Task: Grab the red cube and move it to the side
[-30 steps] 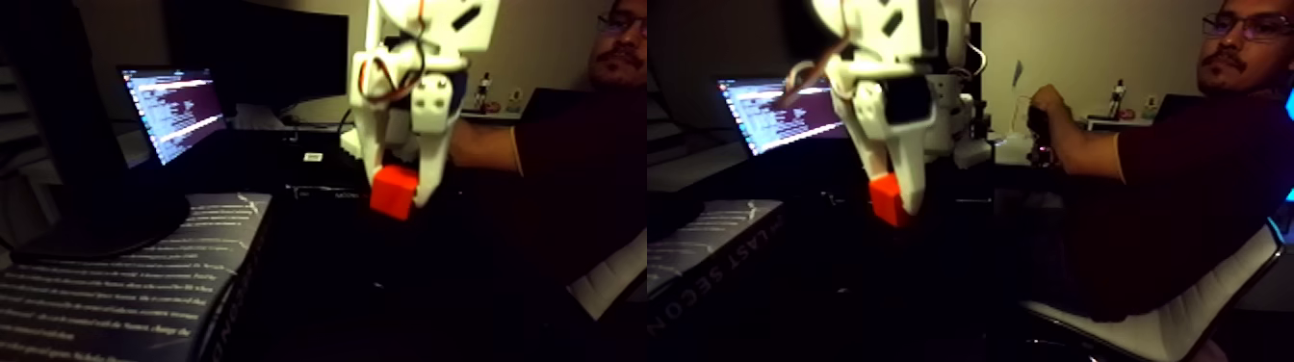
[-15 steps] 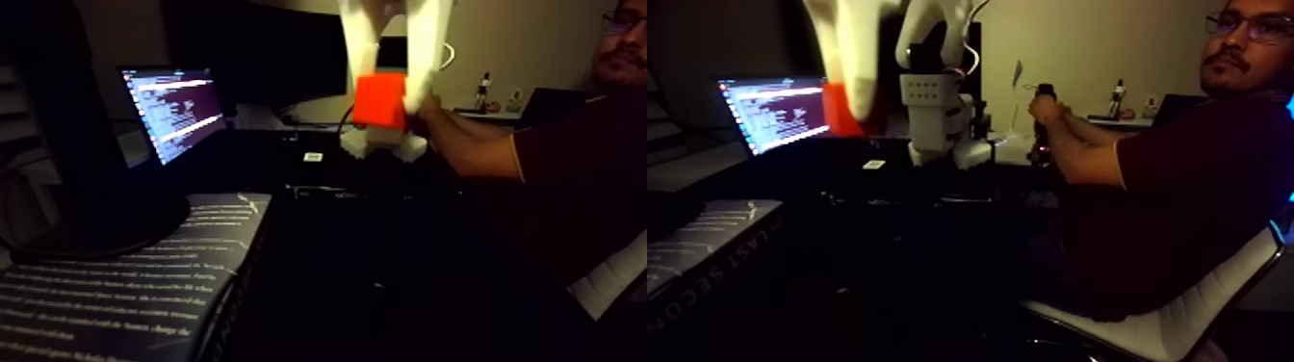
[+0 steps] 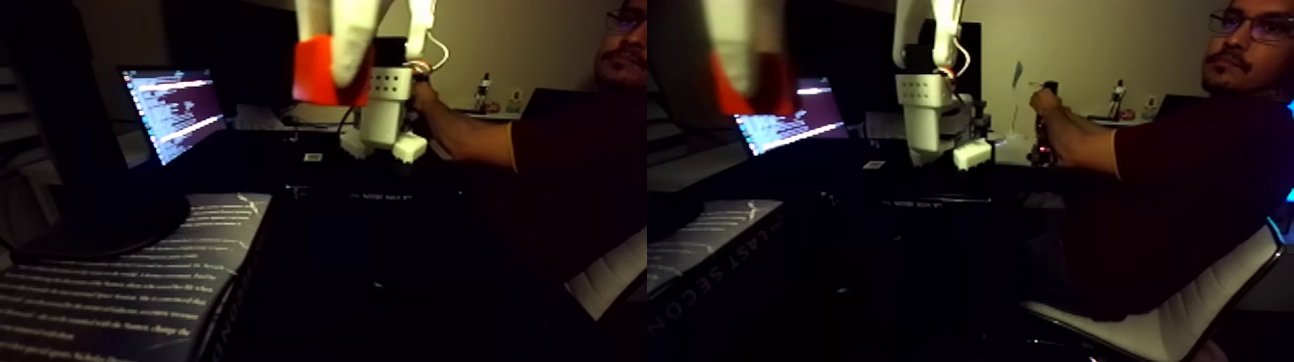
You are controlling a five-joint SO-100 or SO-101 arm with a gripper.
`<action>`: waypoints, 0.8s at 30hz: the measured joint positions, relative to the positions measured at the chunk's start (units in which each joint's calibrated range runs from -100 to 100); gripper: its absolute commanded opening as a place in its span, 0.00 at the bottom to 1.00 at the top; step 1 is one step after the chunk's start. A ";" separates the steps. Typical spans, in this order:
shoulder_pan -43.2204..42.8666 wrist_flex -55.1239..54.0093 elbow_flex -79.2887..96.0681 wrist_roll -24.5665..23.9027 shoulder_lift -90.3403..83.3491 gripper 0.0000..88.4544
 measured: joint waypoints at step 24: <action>10.89 -6.69 -10.44 -3.36 23.56 0.02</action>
